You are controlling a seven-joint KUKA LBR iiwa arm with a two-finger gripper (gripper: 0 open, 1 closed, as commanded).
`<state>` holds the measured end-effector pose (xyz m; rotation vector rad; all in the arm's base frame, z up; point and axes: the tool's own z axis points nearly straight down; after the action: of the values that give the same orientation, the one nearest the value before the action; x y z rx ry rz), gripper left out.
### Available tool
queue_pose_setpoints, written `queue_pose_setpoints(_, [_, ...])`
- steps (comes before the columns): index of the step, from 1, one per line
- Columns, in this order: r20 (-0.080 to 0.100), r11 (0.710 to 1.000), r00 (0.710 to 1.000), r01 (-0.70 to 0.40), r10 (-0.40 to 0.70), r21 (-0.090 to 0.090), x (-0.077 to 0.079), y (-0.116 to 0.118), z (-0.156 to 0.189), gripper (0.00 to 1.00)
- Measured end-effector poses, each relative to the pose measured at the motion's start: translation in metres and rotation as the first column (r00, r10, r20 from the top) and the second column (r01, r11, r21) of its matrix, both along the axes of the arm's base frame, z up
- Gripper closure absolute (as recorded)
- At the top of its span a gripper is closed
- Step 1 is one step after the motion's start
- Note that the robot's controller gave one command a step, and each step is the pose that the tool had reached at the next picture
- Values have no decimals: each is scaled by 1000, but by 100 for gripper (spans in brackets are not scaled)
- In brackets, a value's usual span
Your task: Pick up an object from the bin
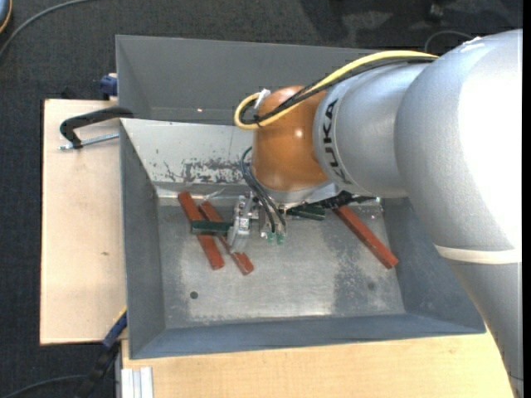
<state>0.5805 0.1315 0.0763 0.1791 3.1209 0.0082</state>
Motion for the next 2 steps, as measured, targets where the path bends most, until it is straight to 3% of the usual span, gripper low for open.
queue_pose_setpoints(1, [0,1000,1000,0,0,0,0,0,0,100])
queue_pose_setpoints(2, [-16,1000,999,31,-31,-3,-27,-7,19,100])
